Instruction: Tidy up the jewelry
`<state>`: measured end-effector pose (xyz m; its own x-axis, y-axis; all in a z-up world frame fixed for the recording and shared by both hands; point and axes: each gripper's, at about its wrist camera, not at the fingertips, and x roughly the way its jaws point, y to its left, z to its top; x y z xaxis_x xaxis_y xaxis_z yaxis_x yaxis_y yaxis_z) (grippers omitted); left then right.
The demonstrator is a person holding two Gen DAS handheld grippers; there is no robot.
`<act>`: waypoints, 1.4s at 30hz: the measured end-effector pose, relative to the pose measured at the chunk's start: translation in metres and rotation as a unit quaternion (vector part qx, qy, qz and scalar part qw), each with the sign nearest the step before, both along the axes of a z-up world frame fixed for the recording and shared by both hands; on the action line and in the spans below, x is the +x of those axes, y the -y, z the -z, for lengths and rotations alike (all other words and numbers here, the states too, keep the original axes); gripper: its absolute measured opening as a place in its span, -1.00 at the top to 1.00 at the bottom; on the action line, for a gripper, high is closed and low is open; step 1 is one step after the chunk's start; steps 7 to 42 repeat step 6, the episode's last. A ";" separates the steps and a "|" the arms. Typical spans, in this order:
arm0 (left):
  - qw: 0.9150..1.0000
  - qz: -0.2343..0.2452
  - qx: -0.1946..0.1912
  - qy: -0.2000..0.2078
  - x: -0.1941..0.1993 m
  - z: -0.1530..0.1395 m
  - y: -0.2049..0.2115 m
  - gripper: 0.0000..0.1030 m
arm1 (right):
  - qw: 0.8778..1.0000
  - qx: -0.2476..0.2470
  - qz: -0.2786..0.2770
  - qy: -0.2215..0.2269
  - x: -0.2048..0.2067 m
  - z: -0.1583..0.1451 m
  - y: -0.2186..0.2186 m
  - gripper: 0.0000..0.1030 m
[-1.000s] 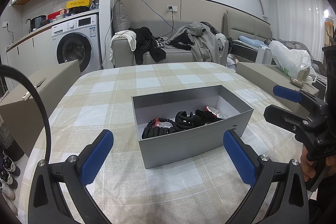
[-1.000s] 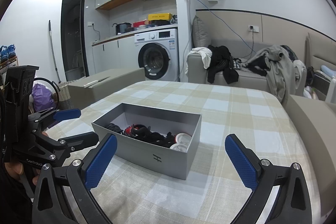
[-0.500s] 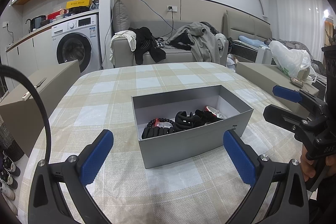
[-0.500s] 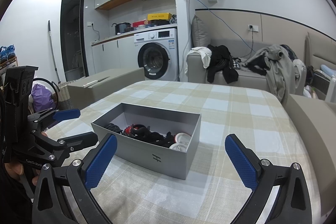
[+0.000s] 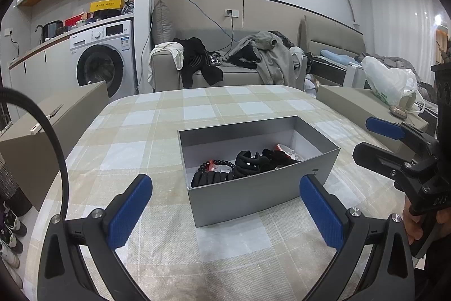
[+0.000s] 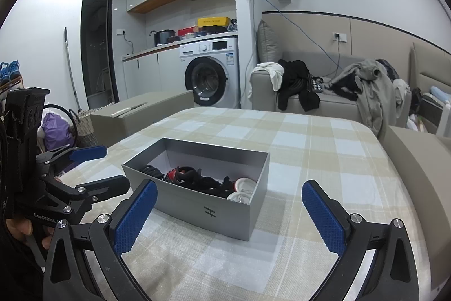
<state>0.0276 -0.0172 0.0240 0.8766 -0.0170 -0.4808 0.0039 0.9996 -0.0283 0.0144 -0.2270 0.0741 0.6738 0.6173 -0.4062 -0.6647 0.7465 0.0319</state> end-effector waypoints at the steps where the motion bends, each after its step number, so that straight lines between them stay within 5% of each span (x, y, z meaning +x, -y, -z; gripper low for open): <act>1: 1.000 0.000 0.001 0.000 0.000 0.000 0.000 -0.98 | 1.000 0.000 0.000 0.000 0.000 0.000 0.000 -1.00; 42: 1.000 0.000 0.001 0.000 0.000 0.000 0.000 -0.98 | 1.000 0.000 0.000 0.000 0.000 0.000 0.000 -1.00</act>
